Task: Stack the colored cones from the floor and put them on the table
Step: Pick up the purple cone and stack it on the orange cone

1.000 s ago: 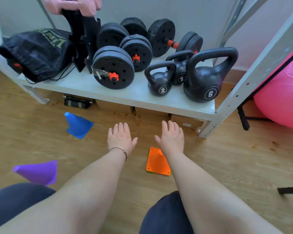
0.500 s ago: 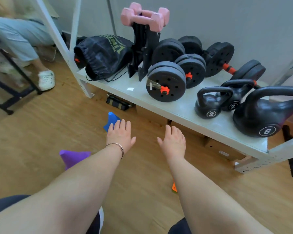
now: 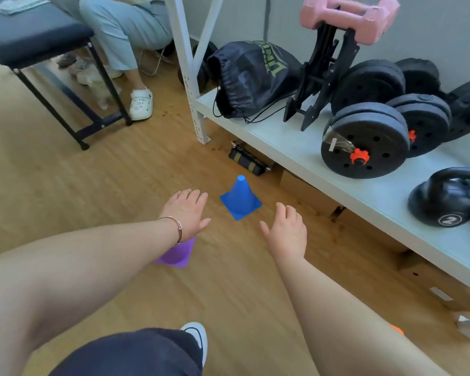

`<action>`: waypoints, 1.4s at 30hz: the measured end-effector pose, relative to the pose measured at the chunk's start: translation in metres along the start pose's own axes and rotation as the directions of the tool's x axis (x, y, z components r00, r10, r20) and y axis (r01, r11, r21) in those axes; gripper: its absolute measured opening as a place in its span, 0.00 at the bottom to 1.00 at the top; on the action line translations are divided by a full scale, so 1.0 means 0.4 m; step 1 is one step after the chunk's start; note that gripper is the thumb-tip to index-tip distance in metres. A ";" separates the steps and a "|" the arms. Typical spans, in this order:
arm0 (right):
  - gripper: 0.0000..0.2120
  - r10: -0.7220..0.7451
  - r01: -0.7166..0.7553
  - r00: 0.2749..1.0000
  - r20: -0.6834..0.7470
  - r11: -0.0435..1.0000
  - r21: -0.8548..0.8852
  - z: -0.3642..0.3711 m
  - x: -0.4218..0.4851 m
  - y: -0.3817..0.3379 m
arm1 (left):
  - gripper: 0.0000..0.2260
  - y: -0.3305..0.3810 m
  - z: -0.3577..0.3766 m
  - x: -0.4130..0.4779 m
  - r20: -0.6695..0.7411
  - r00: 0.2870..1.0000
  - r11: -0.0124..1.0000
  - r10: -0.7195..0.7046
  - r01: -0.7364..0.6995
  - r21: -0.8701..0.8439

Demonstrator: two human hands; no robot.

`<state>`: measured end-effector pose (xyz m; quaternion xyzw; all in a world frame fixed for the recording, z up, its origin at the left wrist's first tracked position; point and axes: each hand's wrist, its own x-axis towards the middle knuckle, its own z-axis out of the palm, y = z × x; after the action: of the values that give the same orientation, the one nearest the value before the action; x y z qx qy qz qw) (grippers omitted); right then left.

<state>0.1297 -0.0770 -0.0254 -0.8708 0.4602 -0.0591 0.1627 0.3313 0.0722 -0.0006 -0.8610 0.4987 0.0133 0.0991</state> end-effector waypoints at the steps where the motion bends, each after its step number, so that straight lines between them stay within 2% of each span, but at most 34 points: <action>1: 0.31 0.000 0.000 1.000 0.004 1.000 0.006 0.016 0.001 -0.015 | 0.31 -0.035 0.021 -0.014 0.005 0.999 0.999 -0.037 0.037 -0.011; 8: 0.30 -0.090 0.089 0.992 0.088 0.996 0.008 0.133 -0.007 -0.117 | 0.33 -0.226 0.168 -0.108 0.059 0.964 0.955 -0.259 0.264 -0.131; 17: 0.31 -0.208 0.208 0.964 0.168 0.978 0.016 0.273 0.024 -0.273 | 0.31 -0.326 0.330 -0.158 0.106 0.934 0.901 -0.342 0.358 -0.244; 24: 0.32 -0.238 0.244 0.935 0.263 0.970 0.011 0.397 0.024 -0.342 | 0.30 -0.348 0.440 -0.168 0.232 0.932 0.928 -0.279 0.324 -0.186; 28: 0.28 -0.264 0.291 0.900 0.347 0.956 -0.026 0.453 0.045 -0.373 | 0.29 -0.337 0.474 -0.141 0.320 0.904 0.895 -0.283 0.368 -0.251; 31: 0.24 -0.250 0.292 0.868 0.428 0.956 -0.035 0.493 0.066 -0.388 | 0.30 -0.335 0.502 -0.121 0.408 0.886 0.899 -0.223 0.349 -0.266; 36: 0.24 -0.215 0.316 0.753 0.622 0.947 -0.056 0.551 0.075 -0.398 | 0.31 -0.336 0.545 -0.108 0.521 0.843 0.883 -0.131 0.339 -0.326; 40: 0.30 -0.192 0.271 0.664 0.722 0.962 0.006 0.576 0.083 -0.408 | 0.29 -0.331 0.560 -0.086 0.529 0.841 0.861 -0.115 0.350 -0.368; 42: 0.31 -0.202 0.251 0.644 0.738 0.967 0.046 0.585 0.090 -0.413 | 0.30 -0.325 0.561 -0.073 0.540 0.833 0.853 -0.117 0.364 -0.376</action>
<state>0.3387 0.0335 -0.1911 -0.8752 0.2444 0.2911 0.2992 0.4458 0.2013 -0.1965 -0.8832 0.3220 0.3406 0.0168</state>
